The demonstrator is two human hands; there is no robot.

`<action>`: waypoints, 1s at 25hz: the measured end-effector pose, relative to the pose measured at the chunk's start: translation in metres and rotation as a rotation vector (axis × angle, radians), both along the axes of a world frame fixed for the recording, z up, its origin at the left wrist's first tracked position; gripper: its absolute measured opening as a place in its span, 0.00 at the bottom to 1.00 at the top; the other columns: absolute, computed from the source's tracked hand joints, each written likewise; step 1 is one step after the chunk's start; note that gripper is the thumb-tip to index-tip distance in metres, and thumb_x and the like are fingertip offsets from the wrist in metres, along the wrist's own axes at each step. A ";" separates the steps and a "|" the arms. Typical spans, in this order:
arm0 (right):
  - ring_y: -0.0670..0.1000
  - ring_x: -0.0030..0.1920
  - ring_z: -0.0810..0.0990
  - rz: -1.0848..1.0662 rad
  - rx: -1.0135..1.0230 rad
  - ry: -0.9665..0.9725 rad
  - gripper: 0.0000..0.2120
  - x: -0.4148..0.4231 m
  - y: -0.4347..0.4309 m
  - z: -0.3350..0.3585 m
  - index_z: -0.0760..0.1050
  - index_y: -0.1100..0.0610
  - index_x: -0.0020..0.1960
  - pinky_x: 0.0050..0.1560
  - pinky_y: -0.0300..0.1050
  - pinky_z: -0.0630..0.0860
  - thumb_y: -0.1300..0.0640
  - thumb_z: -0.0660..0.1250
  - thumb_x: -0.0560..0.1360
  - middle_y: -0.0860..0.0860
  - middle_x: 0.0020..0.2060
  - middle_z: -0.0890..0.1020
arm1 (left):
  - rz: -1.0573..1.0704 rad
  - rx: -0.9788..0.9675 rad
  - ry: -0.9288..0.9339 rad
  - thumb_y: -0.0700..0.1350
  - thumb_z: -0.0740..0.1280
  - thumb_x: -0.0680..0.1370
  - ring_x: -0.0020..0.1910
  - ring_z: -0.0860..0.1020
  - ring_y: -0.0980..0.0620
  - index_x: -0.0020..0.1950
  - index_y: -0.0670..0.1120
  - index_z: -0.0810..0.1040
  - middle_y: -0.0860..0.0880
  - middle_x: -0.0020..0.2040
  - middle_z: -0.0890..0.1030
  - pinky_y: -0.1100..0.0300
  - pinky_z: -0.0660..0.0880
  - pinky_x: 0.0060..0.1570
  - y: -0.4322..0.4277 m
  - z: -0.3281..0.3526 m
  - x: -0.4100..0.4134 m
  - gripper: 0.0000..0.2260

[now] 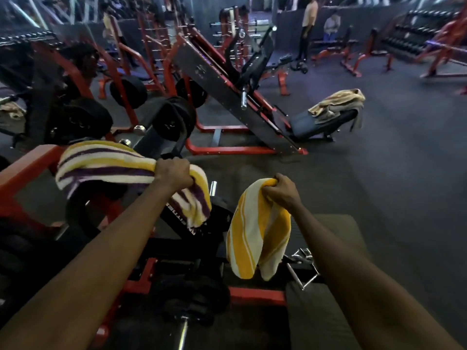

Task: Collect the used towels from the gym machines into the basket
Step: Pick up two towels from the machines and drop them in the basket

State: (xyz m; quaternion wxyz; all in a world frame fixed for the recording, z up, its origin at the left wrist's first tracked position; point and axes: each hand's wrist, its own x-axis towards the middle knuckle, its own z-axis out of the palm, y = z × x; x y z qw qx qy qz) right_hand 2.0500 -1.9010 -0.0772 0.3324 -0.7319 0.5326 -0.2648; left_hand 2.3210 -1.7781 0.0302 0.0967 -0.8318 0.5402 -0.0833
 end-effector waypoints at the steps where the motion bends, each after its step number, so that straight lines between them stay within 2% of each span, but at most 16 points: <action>1: 0.55 0.40 0.79 -0.021 -0.011 0.010 0.13 -0.007 0.002 0.001 0.74 0.59 0.42 0.38 0.54 0.78 0.52 0.69 0.63 0.54 0.39 0.79 | -0.061 -0.030 0.033 0.51 0.67 0.73 0.60 0.79 0.39 0.62 0.43 0.77 0.40 0.61 0.80 0.50 0.73 0.58 -0.008 0.006 -0.014 0.21; 4: 0.55 0.40 0.76 -0.051 -0.035 0.017 0.15 -0.028 0.007 0.004 0.72 0.57 0.39 0.35 0.48 0.71 0.46 0.67 0.61 0.53 0.38 0.76 | -0.267 -0.172 0.154 0.50 0.66 0.74 0.58 0.80 0.36 0.60 0.41 0.77 0.36 0.58 0.81 0.48 0.75 0.56 -0.035 0.019 -0.069 0.19; 6: 0.55 0.42 0.76 -0.096 -0.043 0.021 0.15 -0.050 0.009 0.006 0.72 0.56 0.39 0.38 0.50 0.71 0.45 0.66 0.61 0.53 0.38 0.76 | -0.361 -0.220 0.262 0.51 0.65 0.73 0.56 0.80 0.35 0.57 0.41 0.77 0.36 0.56 0.81 0.48 0.75 0.54 -0.052 0.021 -0.107 0.17; 8: 0.56 0.43 0.77 -0.176 -0.061 0.033 0.19 -0.083 0.010 0.010 0.73 0.59 0.41 0.41 0.53 0.72 0.44 0.67 0.62 0.54 0.39 0.76 | -0.400 -0.210 0.385 0.51 0.65 0.73 0.55 0.80 0.36 0.57 0.42 0.79 0.37 0.54 0.82 0.50 0.76 0.52 -0.069 0.015 -0.139 0.18; 13: 0.56 0.41 0.76 -0.418 -0.074 0.048 0.23 -0.189 0.038 0.009 0.73 0.61 0.42 0.39 0.52 0.70 0.42 0.67 0.61 0.58 0.39 0.78 | -0.425 -0.101 0.615 0.56 0.65 0.70 0.53 0.81 0.35 0.57 0.41 0.81 0.36 0.54 0.83 0.49 0.77 0.52 -0.098 -0.025 -0.211 0.23; 17: 0.55 0.43 0.78 -0.646 -0.046 0.055 0.19 -0.280 0.087 -0.004 0.74 0.55 0.43 0.38 0.46 0.68 0.42 0.67 0.60 0.54 0.41 0.79 | -0.542 0.021 0.676 0.55 0.67 0.71 0.57 0.80 0.34 0.60 0.39 0.79 0.34 0.58 0.81 0.48 0.76 0.55 -0.101 -0.046 -0.304 0.25; 20: 0.54 0.42 0.78 -0.768 -0.018 0.079 0.14 -0.343 0.129 -0.002 0.75 0.53 0.42 0.38 0.47 0.72 0.45 0.69 0.62 0.53 0.41 0.79 | -0.641 0.076 0.685 0.52 0.68 0.71 0.59 0.79 0.34 0.62 0.39 0.78 0.34 0.60 0.80 0.49 0.75 0.56 -0.095 -0.048 -0.378 0.24; 25: 0.54 0.42 0.79 -1.031 -0.014 0.084 0.10 -0.454 0.203 0.000 0.73 0.48 0.38 0.39 0.44 0.71 0.46 0.65 0.59 0.52 0.42 0.81 | -0.843 0.143 0.701 0.51 0.67 0.72 0.55 0.80 0.35 0.59 0.41 0.78 0.38 0.55 0.81 0.49 0.75 0.53 -0.069 -0.056 -0.500 0.19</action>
